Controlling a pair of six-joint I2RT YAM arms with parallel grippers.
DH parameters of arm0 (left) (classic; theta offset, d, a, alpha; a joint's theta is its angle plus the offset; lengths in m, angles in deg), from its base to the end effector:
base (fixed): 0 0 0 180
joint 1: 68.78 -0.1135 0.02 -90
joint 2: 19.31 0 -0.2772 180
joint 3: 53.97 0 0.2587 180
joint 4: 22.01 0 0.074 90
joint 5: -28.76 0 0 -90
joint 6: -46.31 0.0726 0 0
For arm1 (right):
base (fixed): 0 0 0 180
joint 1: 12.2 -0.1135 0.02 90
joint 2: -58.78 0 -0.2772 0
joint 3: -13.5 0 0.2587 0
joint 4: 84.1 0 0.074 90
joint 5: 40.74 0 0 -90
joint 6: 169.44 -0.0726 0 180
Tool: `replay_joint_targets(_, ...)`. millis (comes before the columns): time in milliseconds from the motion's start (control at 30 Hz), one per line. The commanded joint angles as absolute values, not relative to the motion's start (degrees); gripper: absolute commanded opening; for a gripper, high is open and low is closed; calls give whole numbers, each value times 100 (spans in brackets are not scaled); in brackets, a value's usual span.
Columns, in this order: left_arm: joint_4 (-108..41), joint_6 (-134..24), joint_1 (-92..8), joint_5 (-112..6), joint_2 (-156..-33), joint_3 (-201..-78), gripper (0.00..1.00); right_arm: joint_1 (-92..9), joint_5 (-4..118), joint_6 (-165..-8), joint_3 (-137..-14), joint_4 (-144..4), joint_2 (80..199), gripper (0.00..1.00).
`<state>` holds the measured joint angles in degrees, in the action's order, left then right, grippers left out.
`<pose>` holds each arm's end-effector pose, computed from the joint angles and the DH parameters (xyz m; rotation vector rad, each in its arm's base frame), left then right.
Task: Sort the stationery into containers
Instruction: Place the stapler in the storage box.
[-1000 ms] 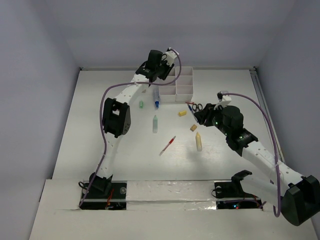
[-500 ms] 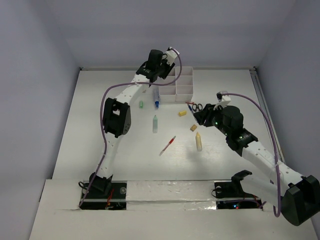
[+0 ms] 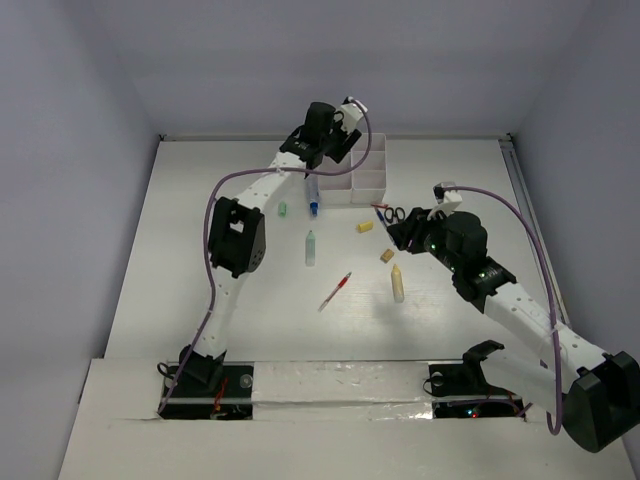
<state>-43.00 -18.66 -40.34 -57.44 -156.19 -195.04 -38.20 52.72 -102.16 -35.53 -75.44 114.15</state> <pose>0.5434 -0.2998 0.2795 0.8796 1.6441 -0.1030 0.2327 0.1184 0.2751 -0.0974 1.8795 0.6472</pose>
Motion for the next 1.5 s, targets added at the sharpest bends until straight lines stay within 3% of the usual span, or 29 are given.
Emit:
replay_joint_targets(0,-3886,-1960,-3908,-6027,-14738,-19281,62,-3874,5330,-10211,-3551,-7895,11336,47)
replay_joint_targets(100,-3404,-2355,-3908,-5965,-14237,-18623,60,-3874,5339,-10220,-3551,-7895,11345,47)
replay_joint_targets(200,-3313,-2654,-3908,-6018,-14112,-18418,50,-3874,5339,-10229,-3542,-7912,11345,47)
replay_joint_targets(400,-3921,-3366,-4022,-6071,-14438,-19096,22,-3874,5383,-10246,-3542,-7912,11354,46)
replay_joint_targets(433,-3947,-3454,-4022,-6071,-14455,-19122,11,-3874,5383,-10246,-3533,-7921,11353,44)
replay_joint_targets(500,-4060,-3657,-4022,-6298,-14552,-19218,0,-3874,5374,-10238,-3533,-7921,11345,37)
replay_joint_targets(533,-4226,-3701,-4022,-6360,-14630,-19349,0,-3874,5374,-10246,-3542,-7913,11353,30)
replay_joint_targets(633,-4447,-3842,-4022,-6475,-14684,-19394,0,-3874,5391,-10255,-3542,-7921,11353,24)
replay_joint_targets(1033,-4483,-3860,-4022,-5904,-14464,-18692,0,-3874,5435,-10264,-3551,-7930,11389,24)
replay_joint_targets(1467,-4773,-3675,-4022,-5851,-14727,-18893,0,-3874,5453,-10264,-3551,-7939,11424,25)
